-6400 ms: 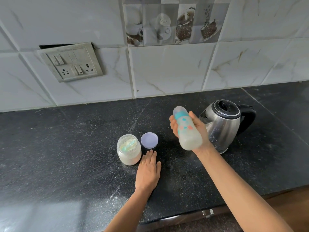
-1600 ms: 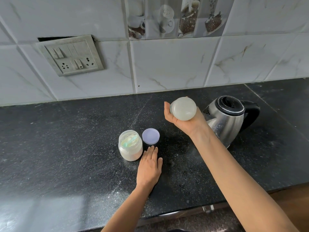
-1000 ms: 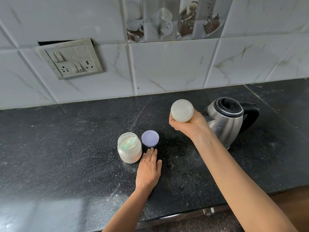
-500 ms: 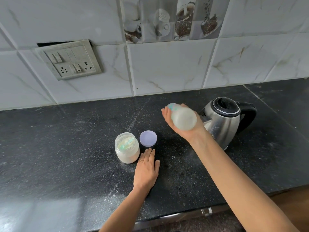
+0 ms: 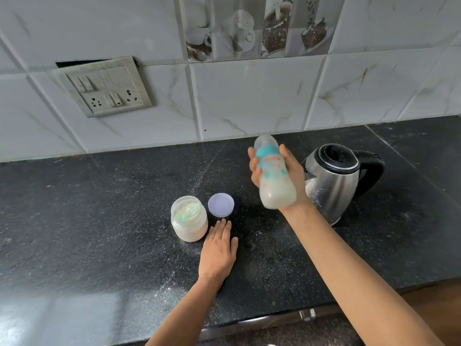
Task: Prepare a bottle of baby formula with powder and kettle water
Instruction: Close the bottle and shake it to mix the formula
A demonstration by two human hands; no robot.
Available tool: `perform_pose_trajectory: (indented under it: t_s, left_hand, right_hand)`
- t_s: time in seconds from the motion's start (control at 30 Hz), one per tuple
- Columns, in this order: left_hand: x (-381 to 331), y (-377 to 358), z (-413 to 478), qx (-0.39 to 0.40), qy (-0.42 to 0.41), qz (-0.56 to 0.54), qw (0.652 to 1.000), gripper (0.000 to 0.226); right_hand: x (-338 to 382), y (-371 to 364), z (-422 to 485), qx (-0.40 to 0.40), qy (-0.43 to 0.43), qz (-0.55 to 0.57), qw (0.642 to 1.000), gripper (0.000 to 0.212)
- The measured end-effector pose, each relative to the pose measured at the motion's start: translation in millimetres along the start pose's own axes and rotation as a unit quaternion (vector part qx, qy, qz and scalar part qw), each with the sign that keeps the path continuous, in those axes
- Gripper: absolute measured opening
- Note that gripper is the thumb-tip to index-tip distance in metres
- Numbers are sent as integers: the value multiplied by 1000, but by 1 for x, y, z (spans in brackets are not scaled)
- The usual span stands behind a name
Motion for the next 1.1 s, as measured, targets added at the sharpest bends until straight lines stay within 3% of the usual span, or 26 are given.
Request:
perform_pose_trajectory:
  t_s: [0.07,0.23,0.33,0.37,0.47,0.53,0.67,0.8,0.97,1.1]
  left_hand:
    - [-1,0,-1,2,1,0,1000,49]
    - [-1,1,-1,2,1,-11,1000,49]
    - [-2,2,-2,2,3,-14,1000,49]
    - [-2,2,-2,2,5,-16,1000,50]
    - [-2,3,-2,1,8,-22,1000,50]
    - [-2,3,-2,1,9,-22,1000,50]
    - [-3,3,-3,1,11,-23,1000,50]
    - [-4,5,-2,-4,11,-26,1000,49]
    - [-4,5,-3,3,12,-26,1000,50]
    - [-3,4,-2,4,11,-24,1000,50]
  right_hand:
    - [3,9,3,-29,48,74,996,88]
    - [-5,3,-4,11,-23,-21,999,50]
    - [-3,8,2,-42,42,147,987,64]
    - [-2,11,3,-51,57,154,985,67]
    - [-6,11,1,1,-19,47,999,52]
    - [-7,9,-2,1,-25,36,999,49]
    - [-6,21,-2,-29,37,217,975,72]
    - [-6,21,-6,0,-18,50,999,51]
    - [-1,23,-1,-43,47,188,980,77]
    - [-3,20,-3,-1,-4,-9,1000,52]
Point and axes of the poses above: each hand's wrist, its own z-axis towards the middle knuckle, its own y-axis out of the back of the hand, x = y × z, the point moved 1 cm from there along z, towards the middle knuckle, and after that the axes turned 10 degrees about -y, right-handed, at the moved point
